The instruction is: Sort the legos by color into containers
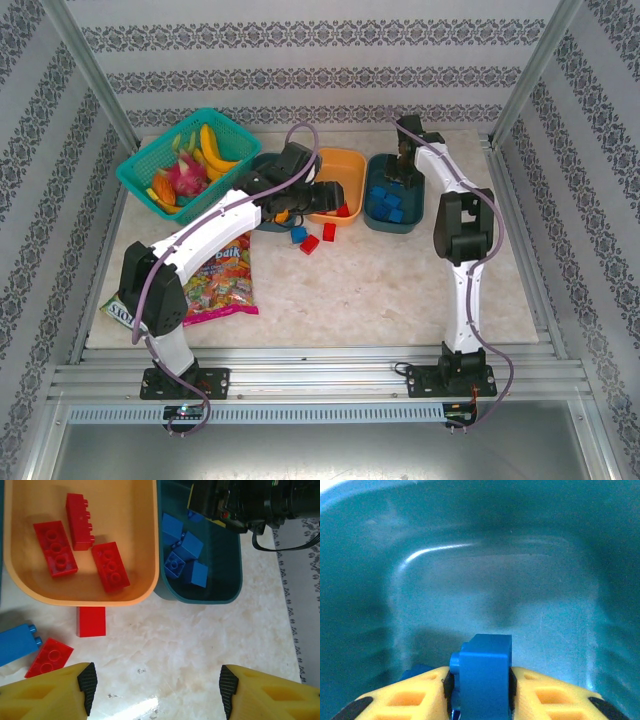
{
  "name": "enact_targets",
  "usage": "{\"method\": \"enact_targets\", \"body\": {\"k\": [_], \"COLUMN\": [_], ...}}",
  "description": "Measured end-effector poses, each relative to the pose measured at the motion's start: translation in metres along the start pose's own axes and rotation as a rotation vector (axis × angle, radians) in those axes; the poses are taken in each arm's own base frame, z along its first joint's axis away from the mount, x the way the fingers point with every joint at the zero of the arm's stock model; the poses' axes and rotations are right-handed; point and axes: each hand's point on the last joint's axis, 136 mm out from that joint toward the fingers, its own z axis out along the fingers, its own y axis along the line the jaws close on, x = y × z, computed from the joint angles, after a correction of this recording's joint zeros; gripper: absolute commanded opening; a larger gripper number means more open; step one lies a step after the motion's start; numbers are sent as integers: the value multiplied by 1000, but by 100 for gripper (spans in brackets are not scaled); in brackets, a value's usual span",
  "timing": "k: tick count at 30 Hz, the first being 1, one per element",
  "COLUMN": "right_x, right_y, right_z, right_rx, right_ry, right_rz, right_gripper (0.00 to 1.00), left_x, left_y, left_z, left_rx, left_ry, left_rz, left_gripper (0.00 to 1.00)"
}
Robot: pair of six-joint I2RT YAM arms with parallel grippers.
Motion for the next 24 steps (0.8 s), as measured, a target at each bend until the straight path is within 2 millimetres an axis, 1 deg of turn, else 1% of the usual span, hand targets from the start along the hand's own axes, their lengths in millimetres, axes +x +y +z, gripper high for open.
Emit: {"method": "enact_targets", "body": {"k": [2,5,9,11,12,14,16,18,19,20,21,22,24], "right_x": [3,4,4,1,1,1,7,21,32,48,61,77,109], "right_y": [-1,-1,4,9,13,23,36,48,52,56,57,56,49], "right_z": [3,0,-9,-23,-34,-64,-105,-145,-162,-179,-189,-197,-202], "right_rx": [6,9,3,-8,-16,-43,-86,-142,-178,-222,-257,-300,-368], "right_ry": [17,25,20,-3,-19,-64,-131,-205,-234,-255,-270,-280,-272], "right_rz": [4,1,-14,-19,-25,-41,-67,-93,-101,-111,-117,-123,-128], "right_gripper": [48,56,58,57,57,57,61,63,65,67,68,71,74], "left_x": [2,14,36,45,48,54,60,65,68,69,71,73,79], "left_y": [5,21,43,51,54,59,65,70,73,75,77,79,86], "left_z": [2,9,19,22,23,25,27,28,28,30,32,35,42], "left_rx": [-18,-63,-124,-145,-155,-167,-183,-197,-204,-210,-214,-221,-238], "left_ry": [-2,20,69,89,98,111,126,142,153,160,167,178,207], "left_rz": [-14,-47,-74,-78,-78,-76,-58,-32,-12,9,26,48,90], "left_gripper": [70,70,70,70,70,71,71,72,72,72,72,72,72]}}
